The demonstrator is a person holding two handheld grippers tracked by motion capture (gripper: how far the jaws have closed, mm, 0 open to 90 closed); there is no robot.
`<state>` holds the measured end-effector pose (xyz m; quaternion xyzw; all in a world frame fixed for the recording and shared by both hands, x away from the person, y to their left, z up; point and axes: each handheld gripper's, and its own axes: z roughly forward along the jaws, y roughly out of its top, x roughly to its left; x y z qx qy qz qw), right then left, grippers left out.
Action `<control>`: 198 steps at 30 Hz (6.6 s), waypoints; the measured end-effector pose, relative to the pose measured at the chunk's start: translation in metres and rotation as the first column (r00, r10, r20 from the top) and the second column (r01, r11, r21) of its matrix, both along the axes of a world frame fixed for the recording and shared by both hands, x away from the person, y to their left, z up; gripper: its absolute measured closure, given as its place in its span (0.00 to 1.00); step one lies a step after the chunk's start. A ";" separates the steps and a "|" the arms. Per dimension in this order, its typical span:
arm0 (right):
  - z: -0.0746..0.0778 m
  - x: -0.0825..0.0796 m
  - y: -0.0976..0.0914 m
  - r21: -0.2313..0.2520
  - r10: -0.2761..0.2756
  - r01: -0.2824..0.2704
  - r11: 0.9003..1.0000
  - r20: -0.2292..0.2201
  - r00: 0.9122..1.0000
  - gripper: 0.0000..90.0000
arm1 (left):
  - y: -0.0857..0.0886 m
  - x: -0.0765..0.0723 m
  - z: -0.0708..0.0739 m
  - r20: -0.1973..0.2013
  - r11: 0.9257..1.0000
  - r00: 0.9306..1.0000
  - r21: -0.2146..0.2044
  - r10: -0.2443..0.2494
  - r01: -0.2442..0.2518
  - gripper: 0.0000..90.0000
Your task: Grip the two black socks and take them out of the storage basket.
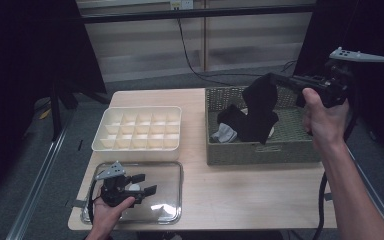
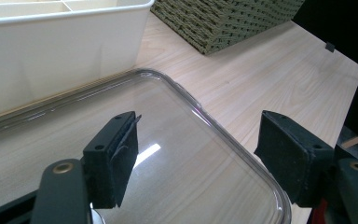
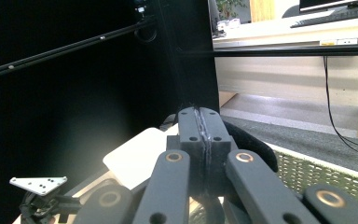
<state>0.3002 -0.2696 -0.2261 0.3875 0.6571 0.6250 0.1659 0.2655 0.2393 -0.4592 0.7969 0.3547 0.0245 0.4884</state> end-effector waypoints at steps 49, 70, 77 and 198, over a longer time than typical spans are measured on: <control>-0.122 -0.069 0.005 0.007 0.024 -0.023 1.000 -0.166 0.986 0.99 | -0.043 0.006 0.006 0.012 0.996 0.996 0.010 -0.089 0.089 0.43; -0.196 -0.056 0.069 0.009 0.143 -0.147 0.989 -0.305 0.942 0.99 | -0.056 0.001 0.001 0.009 0.989 0.989 -0.002 -0.146 0.146 0.60; -0.218 -0.050 0.085 0.000 0.172 -0.185 0.983 -0.359 0.917 0.99 | -0.058 0.002 0.002 0.011 0.987 0.987 -0.002 -0.159 0.159 0.63; -0.273 -0.068 0.040 -0.219 0.026 -0.161 0.962 -0.514 0.857 0.99 | -0.184 0.023 -0.009 -0.029 0.924 0.923 0.005 -0.383 0.383 0.73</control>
